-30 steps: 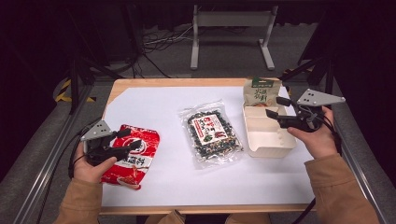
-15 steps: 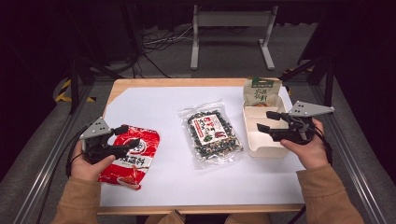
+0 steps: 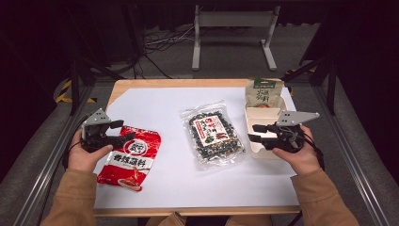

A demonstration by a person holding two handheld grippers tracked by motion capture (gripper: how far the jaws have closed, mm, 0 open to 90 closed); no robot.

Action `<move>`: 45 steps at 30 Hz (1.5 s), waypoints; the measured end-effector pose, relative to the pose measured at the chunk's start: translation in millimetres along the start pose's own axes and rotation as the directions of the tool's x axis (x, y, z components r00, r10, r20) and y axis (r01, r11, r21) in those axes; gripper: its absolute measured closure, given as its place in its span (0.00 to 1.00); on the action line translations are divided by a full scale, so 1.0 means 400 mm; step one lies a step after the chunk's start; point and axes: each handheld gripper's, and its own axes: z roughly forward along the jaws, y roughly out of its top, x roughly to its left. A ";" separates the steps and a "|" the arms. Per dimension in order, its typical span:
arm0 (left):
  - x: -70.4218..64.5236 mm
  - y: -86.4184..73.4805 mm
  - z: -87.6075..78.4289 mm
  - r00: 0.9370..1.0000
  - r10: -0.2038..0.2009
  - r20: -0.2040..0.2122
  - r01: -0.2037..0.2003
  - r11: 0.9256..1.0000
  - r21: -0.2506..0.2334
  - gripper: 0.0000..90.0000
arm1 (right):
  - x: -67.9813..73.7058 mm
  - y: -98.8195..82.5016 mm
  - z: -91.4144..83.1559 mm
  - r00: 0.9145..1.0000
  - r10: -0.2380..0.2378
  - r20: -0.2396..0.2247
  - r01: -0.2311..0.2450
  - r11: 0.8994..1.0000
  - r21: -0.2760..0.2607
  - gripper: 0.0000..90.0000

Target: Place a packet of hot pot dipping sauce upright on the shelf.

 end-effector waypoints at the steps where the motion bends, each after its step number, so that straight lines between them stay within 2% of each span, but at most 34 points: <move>1: 0.008 0.000 0.001 1.000 -0.007 -0.005 0.007 1.000 -0.005 0.34 | 0.003 -0.001 0.002 1.000 -0.001 -0.003 0.001 1.000 -0.001 0.65; 5: 0.038 -0.003 -0.003 0.999 -0.043 -0.015 0.043 0.999 -0.021 0.33 | 0.017 -0.007 0.010 1.000 -0.006 -0.015 0.006 1.000 -0.011 0.65; 9: 0.051 -0.013 0.002 0.995 -0.092 -0.029 0.092 0.996 -0.023 0.31 | 0.030 -0.010 0.019 0.999 -0.020 -0.030 0.019 0.999 -0.027 0.64; 12: 0.056 -0.019 0.010 0.993 -0.106 -0.051 0.106 0.994 -0.014 0.30 | 0.037 -0.014 0.021 0.998 -0.047 -0.029 0.045 0.995 -0.085 0.63; 13: 0.058 -0.020 0.012 0.992 -0.112 -0.059 0.111 0.994 -0.009 0.30 | 0.040 -0.017 0.022 0.998 -0.055 -0.030 0.051 0.992 -0.118 0.64; 15: 0.063 -0.023 0.015 0.990 -0.122 -0.069 0.122 0.992 0.001 0.30 | 0.043 -0.019 0.023 0.997 -0.048 -0.057 0.042 0.993 -0.115 0.64; 19: 0.078 -0.027 0.025 0.987 -0.134 -0.084 0.135 0.991 0.012 0.30 | 0.050 -0.022 0.027 0.997 -0.047 -0.063 0.041 0.994 -0.103 0.62; 27: 0.108 -0.037 0.069 0.985 -0.154 -0.080 0.159 0.986 0.056 0.31 | 0.063 -0.032 0.047 0.995 -0.018 -0.099 0.011 0.997 -0.071 0.61; 31: 0.126 -0.045 0.088 0.976 -0.184 -0.114 0.194 0.977 0.085 0.33 | 0.070 -0.037 0.050 0.996 -0.017 -0.089 0.013 0.999 -0.048 0.58; 33: 0.134 -0.051 0.098 0.970 -0.217 -0.110 0.227 0.969 0.095 0.32 | 0.073 -0.040 0.049 0.996 -0.011 -0.088 0.008 0.999 -0.040 0.58; 38: 0.154 -0.062 0.113 0.966 -0.237 -0.100 0.248 0.962 0.114 0.31 | 0.077 -0.044 0.054 0.995 -0.009 -0.095 0.006 0.999 -0.034 0.57; 39: 0.159 -0.065 0.118 0.967 -0.241 -0.086 0.250 0.961 0.121 0.30 | 0.078 -0.046 0.055 0.995 -0.009 -0.095 0.006 0.999 -0.034 0.57; 41: 0.167 -0.072 0.127 0.963 -0.262 -0.057 0.267 0.954 0.134 0.30 | 0.081 -0.049 0.058 0.995 -0.010 -0.099 0.007 1.000 -0.029 0.56; 45: 0.183 -0.080 0.140 0.960 -0.280 -0.029 0.281 0.949 0.143 0.29 | 0.085 -0.057 0.059 0.995 -0.007 -0.101 0.005 1.000 -0.022 0.55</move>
